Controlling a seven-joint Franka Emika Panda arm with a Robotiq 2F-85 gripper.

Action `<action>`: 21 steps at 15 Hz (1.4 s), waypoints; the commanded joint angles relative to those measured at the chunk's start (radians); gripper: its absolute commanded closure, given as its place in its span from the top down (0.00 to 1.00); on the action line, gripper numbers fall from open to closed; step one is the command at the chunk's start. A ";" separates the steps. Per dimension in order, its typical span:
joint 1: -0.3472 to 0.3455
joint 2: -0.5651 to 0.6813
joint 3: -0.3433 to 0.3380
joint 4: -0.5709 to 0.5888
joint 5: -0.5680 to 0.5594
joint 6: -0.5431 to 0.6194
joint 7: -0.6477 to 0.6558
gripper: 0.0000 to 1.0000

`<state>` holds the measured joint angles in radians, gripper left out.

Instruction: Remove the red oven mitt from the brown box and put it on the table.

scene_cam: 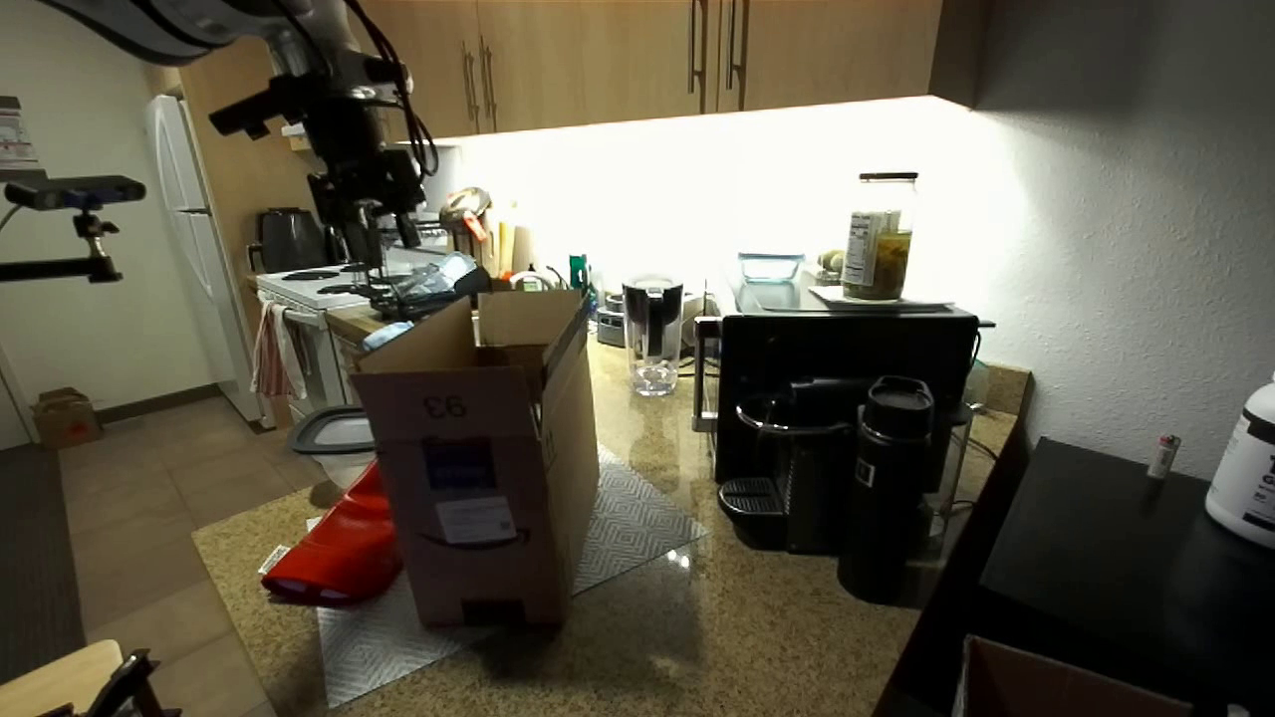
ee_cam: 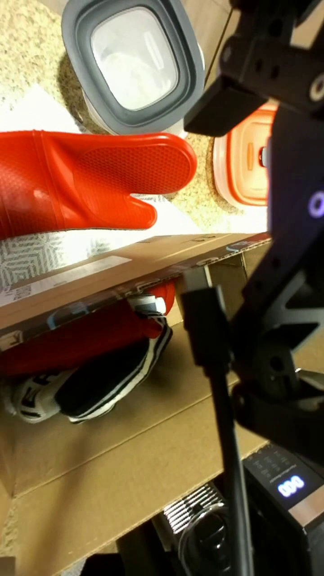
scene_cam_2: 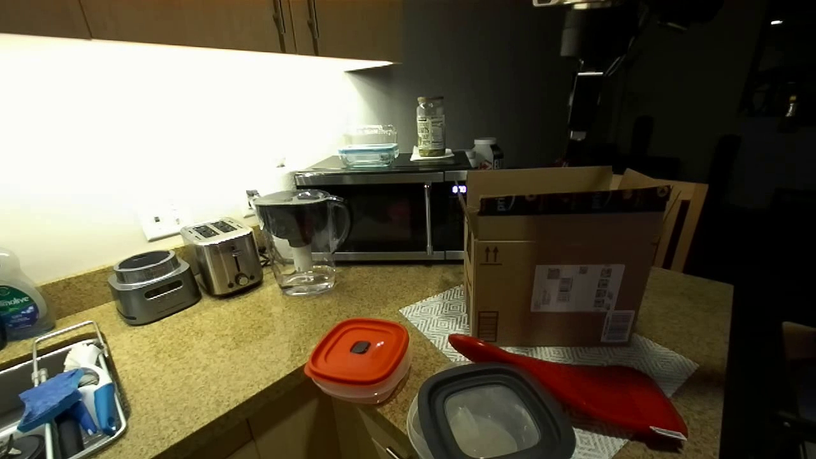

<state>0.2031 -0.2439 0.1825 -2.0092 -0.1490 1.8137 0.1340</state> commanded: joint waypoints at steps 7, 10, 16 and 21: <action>-0.060 -0.111 0.006 -0.065 0.063 -0.055 0.235 1.00; -0.069 -0.129 0.005 -0.076 0.068 -0.060 0.272 1.00; -0.079 -0.115 0.006 -0.050 0.096 -0.069 0.255 1.00; -0.079 -0.118 0.003 -0.050 0.106 -0.073 0.255 1.00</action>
